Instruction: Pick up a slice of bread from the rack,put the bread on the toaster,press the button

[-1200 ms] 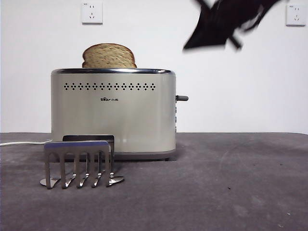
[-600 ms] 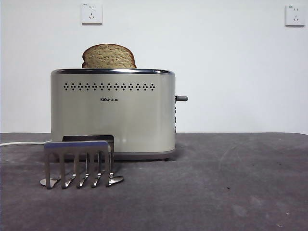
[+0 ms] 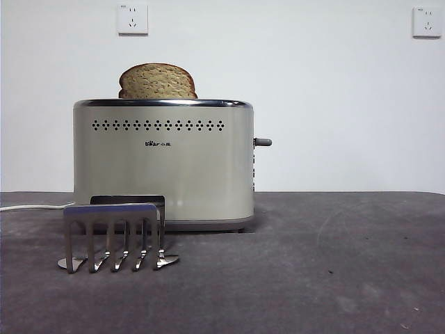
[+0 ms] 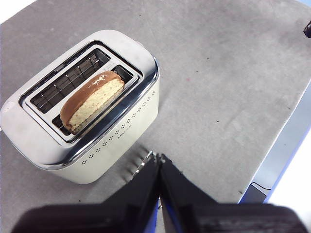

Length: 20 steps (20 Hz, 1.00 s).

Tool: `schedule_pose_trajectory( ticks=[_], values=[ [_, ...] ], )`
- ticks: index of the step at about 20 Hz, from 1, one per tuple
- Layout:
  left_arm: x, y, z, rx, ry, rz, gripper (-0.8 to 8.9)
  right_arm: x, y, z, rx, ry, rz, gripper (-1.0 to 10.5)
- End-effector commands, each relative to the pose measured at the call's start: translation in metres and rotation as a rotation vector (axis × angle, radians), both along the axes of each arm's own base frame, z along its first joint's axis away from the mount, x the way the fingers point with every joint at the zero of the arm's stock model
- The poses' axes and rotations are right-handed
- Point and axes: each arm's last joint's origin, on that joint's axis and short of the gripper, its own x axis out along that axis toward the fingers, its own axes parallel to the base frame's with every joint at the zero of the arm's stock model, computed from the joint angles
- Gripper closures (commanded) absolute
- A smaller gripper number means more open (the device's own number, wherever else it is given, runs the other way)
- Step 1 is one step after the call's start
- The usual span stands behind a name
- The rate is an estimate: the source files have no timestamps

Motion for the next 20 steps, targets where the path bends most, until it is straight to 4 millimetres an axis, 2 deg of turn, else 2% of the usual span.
schedule_pose_trajectory(
  ticks=[1,8,10,12,16,18,20],
  values=[
    [-0.002,0.0,-0.003,0.014,0.036,-0.002,8.18,0.001,0.001,-0.003,-0.003,0.004,0.005,9.5],
    [-0.001,0.0,-0.002,0.009,0.023,-0.001,8.17,0.001,0.0,-0.003,-0.004,0.004,0.004,9.5],
    [-0.002,0.006,0.001,0.022,-0.023,0.034,8.17,0.001,0.0,-0.003,-0.004,0.004,0.004,9.5],
    [-0.006,0.017,0.011,0.017,-0.142,0.05,8.17,0.001,0.0,-0.003,-0.004,0.004,0.004,9.5],
    [-0.031,0.05,0.047,-0.168,-0.518,0.091,8.17,0.001,0.0,-0.003,-0.004,0.004,0.004,9.5],
    [-0.042,0.063,0.048,-0.204,-0.68,0.146,8.17,0.001,0.0,-0.003,-0.004,0.004,0.004,9.5],
    [-0.054,0.073,0.031,-0.211,-0.823,0.215,8.17,0.001,0.0,-0.003,-0.003,0.004,0.005,9.5]
  ],
)
